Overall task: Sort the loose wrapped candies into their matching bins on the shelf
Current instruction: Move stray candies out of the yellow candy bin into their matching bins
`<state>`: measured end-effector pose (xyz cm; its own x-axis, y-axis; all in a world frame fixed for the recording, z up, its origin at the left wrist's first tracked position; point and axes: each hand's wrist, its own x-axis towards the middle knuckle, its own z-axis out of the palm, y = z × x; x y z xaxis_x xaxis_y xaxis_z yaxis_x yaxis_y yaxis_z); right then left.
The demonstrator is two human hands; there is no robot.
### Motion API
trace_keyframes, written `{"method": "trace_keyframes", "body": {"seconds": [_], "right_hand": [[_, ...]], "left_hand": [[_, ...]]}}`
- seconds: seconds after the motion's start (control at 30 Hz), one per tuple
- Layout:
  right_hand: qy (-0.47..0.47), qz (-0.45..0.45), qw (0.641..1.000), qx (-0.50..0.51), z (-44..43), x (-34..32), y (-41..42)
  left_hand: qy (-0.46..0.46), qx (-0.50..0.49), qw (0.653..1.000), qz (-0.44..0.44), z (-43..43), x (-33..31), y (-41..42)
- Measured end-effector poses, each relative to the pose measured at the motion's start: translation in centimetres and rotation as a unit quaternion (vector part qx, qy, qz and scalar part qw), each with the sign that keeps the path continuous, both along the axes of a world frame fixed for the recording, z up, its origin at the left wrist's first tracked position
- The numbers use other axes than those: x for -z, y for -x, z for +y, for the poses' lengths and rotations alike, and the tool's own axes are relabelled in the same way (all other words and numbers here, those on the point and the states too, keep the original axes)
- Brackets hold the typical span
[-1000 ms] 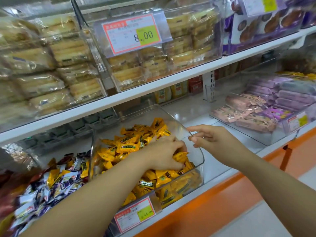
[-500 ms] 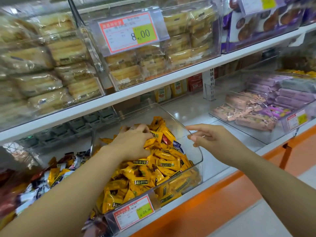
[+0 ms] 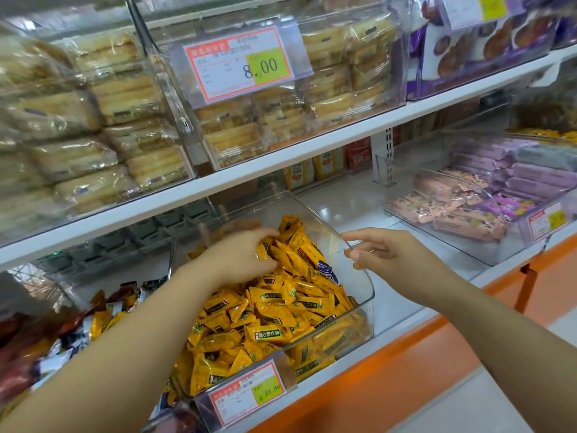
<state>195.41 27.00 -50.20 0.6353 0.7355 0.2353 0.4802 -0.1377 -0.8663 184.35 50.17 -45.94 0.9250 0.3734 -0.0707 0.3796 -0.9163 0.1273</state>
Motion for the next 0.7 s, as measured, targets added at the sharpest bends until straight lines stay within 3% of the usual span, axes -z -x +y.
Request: {"method": "trace_keyframes", "body": {"seconds": [0.17,0.47,0.57,0.7], "right_hand": [[-0.006,-0.004,1.0,-0.002,-0.1,-0.2,0.3],[-0.012,0.0,1.0,-0.009,-0.2,-0.2,0.2],[-0.014,-0.001,1.0,-0.012,-0.2,-0.2,0.2],[-0.012,-0.002,1.0,-0.01,-0.1,-0.3,0.3]], "left_hand": [[-0.072,0.095,0.993,-0.004,-4.5,2.1,-3.4],[-0.084,0.075,0.993,-0.043,-2.5,2.3,-3.4],[-0.043,0.021,0.995,-0.091,-0.7,1.1,-1.8],[-0.123,-0.082,0.986,-0.077,2.0,0.5,-0.5]]}}
